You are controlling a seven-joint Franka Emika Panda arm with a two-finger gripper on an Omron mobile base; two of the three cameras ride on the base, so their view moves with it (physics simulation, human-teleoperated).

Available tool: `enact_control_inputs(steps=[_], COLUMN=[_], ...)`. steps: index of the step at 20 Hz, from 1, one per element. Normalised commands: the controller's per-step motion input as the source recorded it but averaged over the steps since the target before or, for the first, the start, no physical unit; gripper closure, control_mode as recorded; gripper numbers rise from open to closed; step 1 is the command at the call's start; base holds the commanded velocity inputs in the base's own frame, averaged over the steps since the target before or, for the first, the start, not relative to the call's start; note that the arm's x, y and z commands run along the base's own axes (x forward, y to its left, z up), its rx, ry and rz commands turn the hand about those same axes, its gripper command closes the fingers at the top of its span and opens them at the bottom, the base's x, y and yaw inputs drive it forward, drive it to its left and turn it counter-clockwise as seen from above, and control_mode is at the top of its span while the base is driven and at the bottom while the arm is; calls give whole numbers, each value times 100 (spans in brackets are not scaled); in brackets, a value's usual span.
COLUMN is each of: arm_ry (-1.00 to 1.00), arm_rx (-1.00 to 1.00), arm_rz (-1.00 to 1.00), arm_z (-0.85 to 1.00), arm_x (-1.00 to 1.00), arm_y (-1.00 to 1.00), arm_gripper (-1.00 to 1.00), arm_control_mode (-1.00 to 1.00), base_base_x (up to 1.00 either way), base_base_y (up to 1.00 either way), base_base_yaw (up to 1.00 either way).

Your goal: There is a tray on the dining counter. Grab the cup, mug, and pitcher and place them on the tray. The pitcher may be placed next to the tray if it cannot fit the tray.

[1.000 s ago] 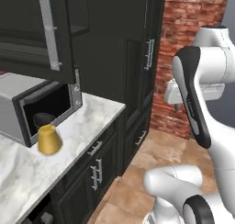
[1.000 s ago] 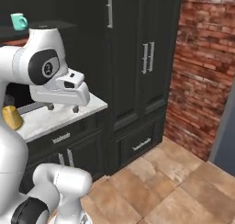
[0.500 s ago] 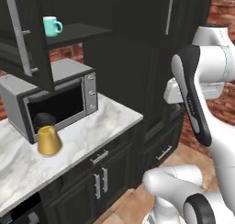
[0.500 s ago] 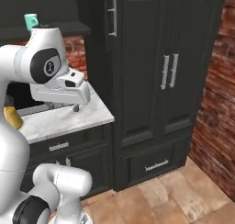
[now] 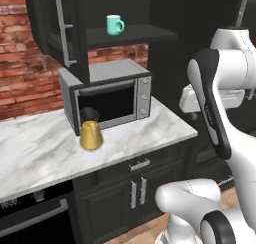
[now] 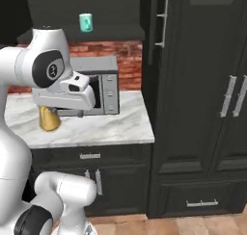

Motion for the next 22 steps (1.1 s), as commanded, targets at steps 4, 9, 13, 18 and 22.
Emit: enact_control_inputs(steps=[4, 9, 13, 18, 22], arm_ry=[0, 0, 0, 0, 0], arm_rx=[0, 0, 0, 0, 0], arm_rz=[0, 0, 0, 0, 0], arm_z=[0, 0, 0, 0, 0], arm_x=[0, 0, 0, 0, 0], arm_y=[0, 0, 0, 0, 0], arm_gripper=[-100, -100, -100, -100, -100], arm_control_mode=[100, 100, 100, 100, 100], base_base_x=[45, 58, 44, 31, 37], base_base_y=[-15, -35, -51, -43, -3], base_base_yaw=[62, 49, 29, 9, -1])
